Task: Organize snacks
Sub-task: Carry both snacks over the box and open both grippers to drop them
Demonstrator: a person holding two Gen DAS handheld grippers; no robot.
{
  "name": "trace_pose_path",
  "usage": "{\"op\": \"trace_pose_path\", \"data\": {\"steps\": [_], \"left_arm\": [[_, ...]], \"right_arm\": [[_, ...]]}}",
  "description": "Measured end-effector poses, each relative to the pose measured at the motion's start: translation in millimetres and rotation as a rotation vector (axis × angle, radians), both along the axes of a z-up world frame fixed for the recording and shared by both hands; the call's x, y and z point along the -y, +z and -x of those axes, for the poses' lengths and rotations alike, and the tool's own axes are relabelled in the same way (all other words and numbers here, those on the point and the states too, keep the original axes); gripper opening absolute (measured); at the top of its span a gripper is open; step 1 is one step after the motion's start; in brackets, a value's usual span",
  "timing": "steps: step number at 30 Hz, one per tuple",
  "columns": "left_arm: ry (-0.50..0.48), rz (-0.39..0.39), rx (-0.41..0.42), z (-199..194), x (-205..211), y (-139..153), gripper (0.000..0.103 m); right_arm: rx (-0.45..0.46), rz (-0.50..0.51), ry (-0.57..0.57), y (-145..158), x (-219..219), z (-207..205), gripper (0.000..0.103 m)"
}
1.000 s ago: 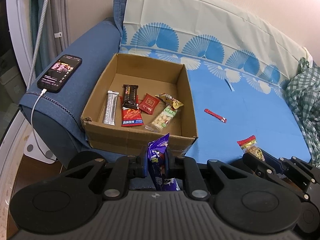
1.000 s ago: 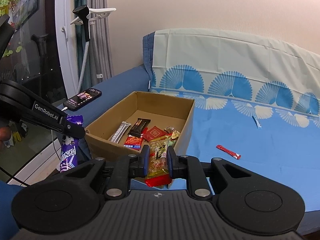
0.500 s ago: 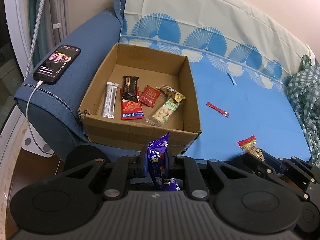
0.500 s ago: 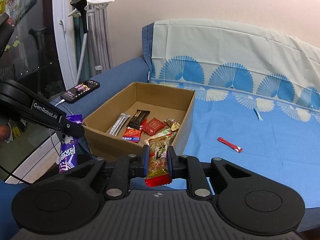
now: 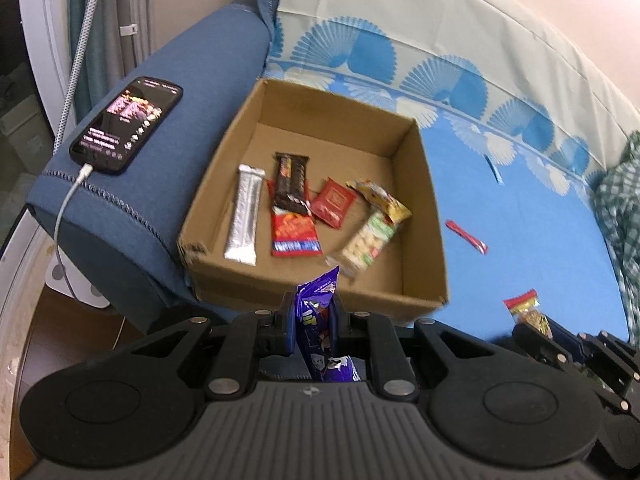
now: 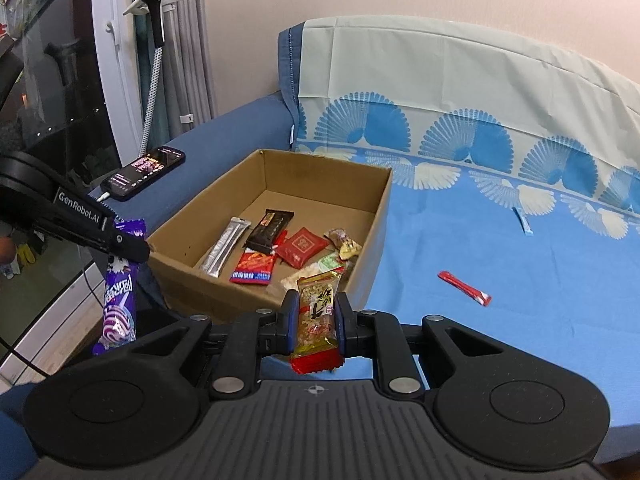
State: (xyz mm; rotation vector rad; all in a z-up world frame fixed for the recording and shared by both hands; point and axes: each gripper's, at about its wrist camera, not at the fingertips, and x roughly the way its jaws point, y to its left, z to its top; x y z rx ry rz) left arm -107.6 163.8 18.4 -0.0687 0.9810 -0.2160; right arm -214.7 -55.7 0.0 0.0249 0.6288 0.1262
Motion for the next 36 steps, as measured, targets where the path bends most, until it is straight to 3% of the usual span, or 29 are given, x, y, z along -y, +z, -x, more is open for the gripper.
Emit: {"op": "trace_pose_path", "data": {"steps": [8,15,29,30,32,33,34,36], "left_arm": [[0.039,0.023,0.001,-63,-5,2,0.017],[0.036,0.009,-0.028,-122,1,-13,0.017],[-0.002,-0.083,-0.108,-201,22,-69,0.018],[-0.005,-0.091,-0.11,-204,23,-71,0.025],[-0.003,-0.129,-0.101,-209,25,-72,0.062],[0.011,-0.157,-0.076,-209,24,-69,0.095],[0.033,-0.171,-0.036,-206,23,-65,0.103],[0.055,-0.184,0.037,-195,18,-55,0.103]], "right_arm": [[0.003,0.004,0.041,4,-10,-63,0.019],[0.001,0.002,0.071,-3,-16,-124,0.019],[-0.104,-0.035,0.086,-57,-18,-208,0.019],[-0.112,-0.04,0.091,-61,-18,-211,0.02],[-0.12,-0.052,0.099,-65,-19,-217,0.025],[-0.121,-0.051,0.096,-64,-19,-220,0.046],[-0.117,-0.047,0.088,-63,-19,-222,0.068],[-0.088,-0.039,0.064,-59,-16,-222,0.081]]}}
